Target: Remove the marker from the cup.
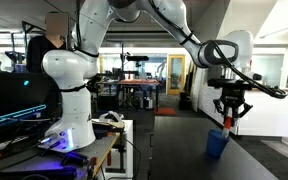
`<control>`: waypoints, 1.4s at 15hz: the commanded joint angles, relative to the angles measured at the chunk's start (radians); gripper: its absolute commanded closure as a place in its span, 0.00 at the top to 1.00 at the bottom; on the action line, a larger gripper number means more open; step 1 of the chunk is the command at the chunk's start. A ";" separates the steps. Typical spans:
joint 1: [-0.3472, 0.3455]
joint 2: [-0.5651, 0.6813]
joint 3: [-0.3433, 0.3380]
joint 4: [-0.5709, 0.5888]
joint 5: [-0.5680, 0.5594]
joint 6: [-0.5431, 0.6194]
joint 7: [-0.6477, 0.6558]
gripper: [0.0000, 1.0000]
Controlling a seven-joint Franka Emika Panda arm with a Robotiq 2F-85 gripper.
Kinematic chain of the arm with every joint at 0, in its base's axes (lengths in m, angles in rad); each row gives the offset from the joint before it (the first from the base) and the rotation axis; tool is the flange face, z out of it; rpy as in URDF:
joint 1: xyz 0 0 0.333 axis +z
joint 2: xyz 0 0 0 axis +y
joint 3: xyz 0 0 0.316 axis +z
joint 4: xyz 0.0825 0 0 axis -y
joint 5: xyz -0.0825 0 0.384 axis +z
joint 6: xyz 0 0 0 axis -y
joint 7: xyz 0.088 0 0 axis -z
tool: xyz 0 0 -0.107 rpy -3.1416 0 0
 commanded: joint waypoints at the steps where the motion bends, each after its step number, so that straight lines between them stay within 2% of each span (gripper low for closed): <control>1: -0.024 -0.031 0.002 -0.025 -0.001 -0.007 0.007 0.06; 11: -0.056 -0.069 0.010 -0.127 0.032 0.006 -0.009 0.06; 21: -0.066 -0.120 0.001 -0.164 0.059 0.013 0.001 0.06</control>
